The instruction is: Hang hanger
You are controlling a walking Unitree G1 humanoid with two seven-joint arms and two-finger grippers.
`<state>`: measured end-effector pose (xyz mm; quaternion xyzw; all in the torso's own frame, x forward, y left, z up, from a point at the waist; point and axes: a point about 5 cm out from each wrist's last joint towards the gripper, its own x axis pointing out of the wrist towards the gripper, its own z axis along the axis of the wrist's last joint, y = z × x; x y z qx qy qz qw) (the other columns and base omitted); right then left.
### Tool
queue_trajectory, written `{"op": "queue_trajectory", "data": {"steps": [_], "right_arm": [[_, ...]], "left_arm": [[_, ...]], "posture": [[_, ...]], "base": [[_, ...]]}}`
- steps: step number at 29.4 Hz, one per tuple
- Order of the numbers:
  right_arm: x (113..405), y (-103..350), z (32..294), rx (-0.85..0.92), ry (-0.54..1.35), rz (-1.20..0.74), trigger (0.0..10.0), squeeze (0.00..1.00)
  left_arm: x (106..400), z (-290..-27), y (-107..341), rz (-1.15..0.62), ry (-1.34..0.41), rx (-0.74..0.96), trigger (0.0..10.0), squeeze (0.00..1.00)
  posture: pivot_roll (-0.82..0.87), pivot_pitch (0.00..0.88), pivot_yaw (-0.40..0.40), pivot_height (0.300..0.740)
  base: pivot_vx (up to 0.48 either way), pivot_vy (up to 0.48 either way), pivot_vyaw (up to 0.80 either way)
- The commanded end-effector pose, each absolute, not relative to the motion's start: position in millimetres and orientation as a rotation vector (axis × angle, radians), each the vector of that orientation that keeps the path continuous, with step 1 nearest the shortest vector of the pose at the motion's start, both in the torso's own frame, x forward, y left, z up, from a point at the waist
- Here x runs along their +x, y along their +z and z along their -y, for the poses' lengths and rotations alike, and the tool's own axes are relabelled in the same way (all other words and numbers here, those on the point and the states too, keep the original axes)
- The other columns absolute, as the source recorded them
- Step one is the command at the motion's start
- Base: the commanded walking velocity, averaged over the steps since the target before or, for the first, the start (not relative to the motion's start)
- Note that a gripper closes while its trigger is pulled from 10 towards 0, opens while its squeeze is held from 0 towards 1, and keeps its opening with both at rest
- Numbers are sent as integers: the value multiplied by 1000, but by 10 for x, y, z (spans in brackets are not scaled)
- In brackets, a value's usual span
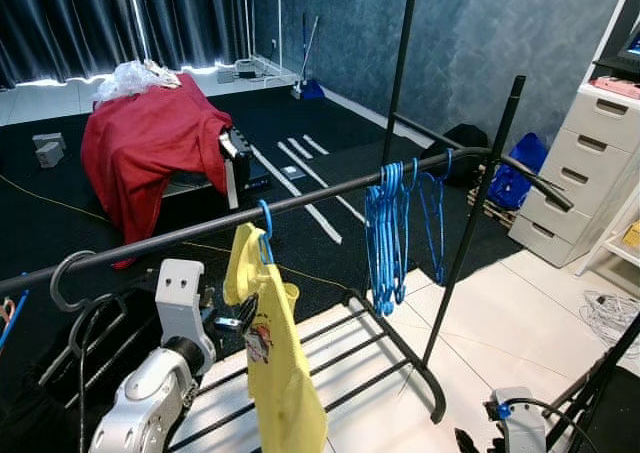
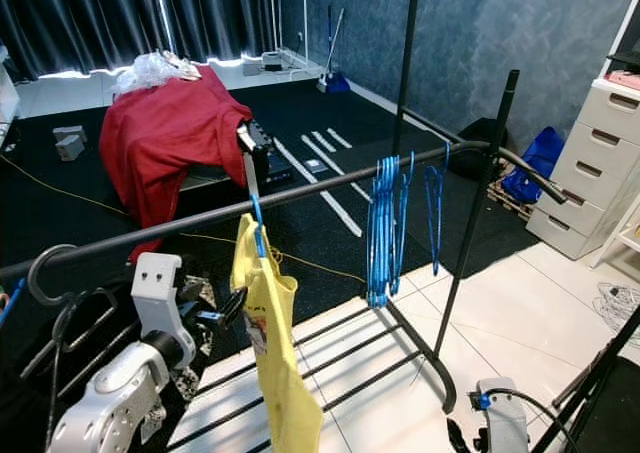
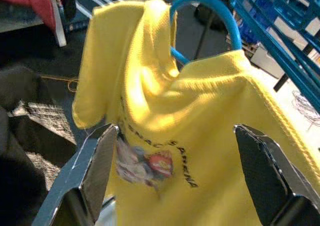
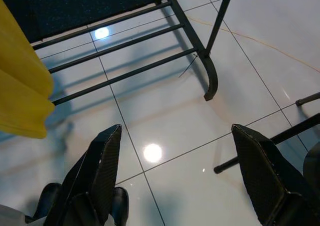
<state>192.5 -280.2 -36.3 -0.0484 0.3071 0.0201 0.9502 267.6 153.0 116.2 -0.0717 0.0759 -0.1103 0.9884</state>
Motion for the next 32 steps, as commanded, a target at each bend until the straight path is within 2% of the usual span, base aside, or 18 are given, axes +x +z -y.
{"op": "queue_trajectory", "data": {"steps": [1,2,6,7,11,13,15,18,19,22,23,25,27,28,29,30,31,32], "right_arm": [[1913,-364,2821,-117,46,-635,10000,0],[1915,-365,2818,-118,47,-635,10000,0],[1915,-365,2818,-118,47,-635,10000,0],[1917,-366,2816,-119,47,-636,10000,0],[1927,-358,2820,-124,40,-628,10000,0],[1927,-358,2820,-124,40,-628,10000,0],[2129,-192,2835,-54,30,-517,10000,0],[2129,-192,2835,-54,30,-517,10000,0],[2322,-40,2794,-4,76,-437,10000,0],[2322,-40,2794,-4,76,-437,10000,0],[2574,165,2660,38,194,-349,10000,0],[2574,165,2660,38,194,-349,10000,0],[3066,600,2225,130,447,-196,10000,0],[3066,600,2225,130,447,-196,10000,0],[3189,726,2083,149,510,-160,10000,0],[3189,726,2083,149,510,-160,10000,0],[3286,837,1930,162,569,-126,10000,0],[3286,837,1930,162,569,-126,10000,0]], "left_arm": [[2679,-1448,1212,-161,-230,-146,10000,0],[2705,-1374,1298,-157,-239,-183,10000,0],[2705,-1374,1298,-157,-239,-183,10000,0],[2724,-1297,1412,-152,-271,-251,10000,0],[2725,-1199,1511,-158,-339,-306,10000,0],[2725,-1199,1511,-158,-339,-306,10000,0],[2744,-1284,1434,-184,-300,-238,10000,0],[2744,-1284,1434,-184,-300,-238,10000,0],[2773,-1365,1405,-199,-256,-175,10000,0],[2773,-1365,1405,-199,-256,-175,10000,0],[2835,-1477,1420,-198,-200,-118,10000,0],[2835,-1477,1420,-198,-200,-118,10000,0],[2988,-1806,1506,-178,-51,59,10000,0],[2988,-1806,1506,-178,-51,59,10000,0],[3026,-1918,1532,-171,-4,114,10000,0],[3026,-1918,1532,-171,-4,114,10000,0],[3038,-2040,1514,-186,45,182,10000,0],[3038,-2040,1514,-186,45,182,10000,0]], "posture": [[-79,0,-43,740],[-82,0,-41,740],[-82,0,-41,740],[-81,0,-41,740],[-82,0,-37,740],[-82,0,-37,740],[-88,0,-26,740],[-88,0,-26,740],[-82,0,-25,740],[-82,0,-25,740],[-77,0,-24,740],[-77,0,-24,740],[-9,0,-44,740],[-9,0,-44,740],[-5,0,-45,740],[-5,0,-45,740],[6,0,-48,740],[6,0,-48,740]], "base": [[0,0,0],[0,0,0],[0,0,0],[0,0,0],[0,0,0],[0,0,0],[0,0,0],[0,0,0],[0,0,0],[0,0,0],[0,0,0],[0,0,0],[0,0,0],[0,0,0],[0,0,0],[0,0,0],[0,0,0],[0,0,0]]}}
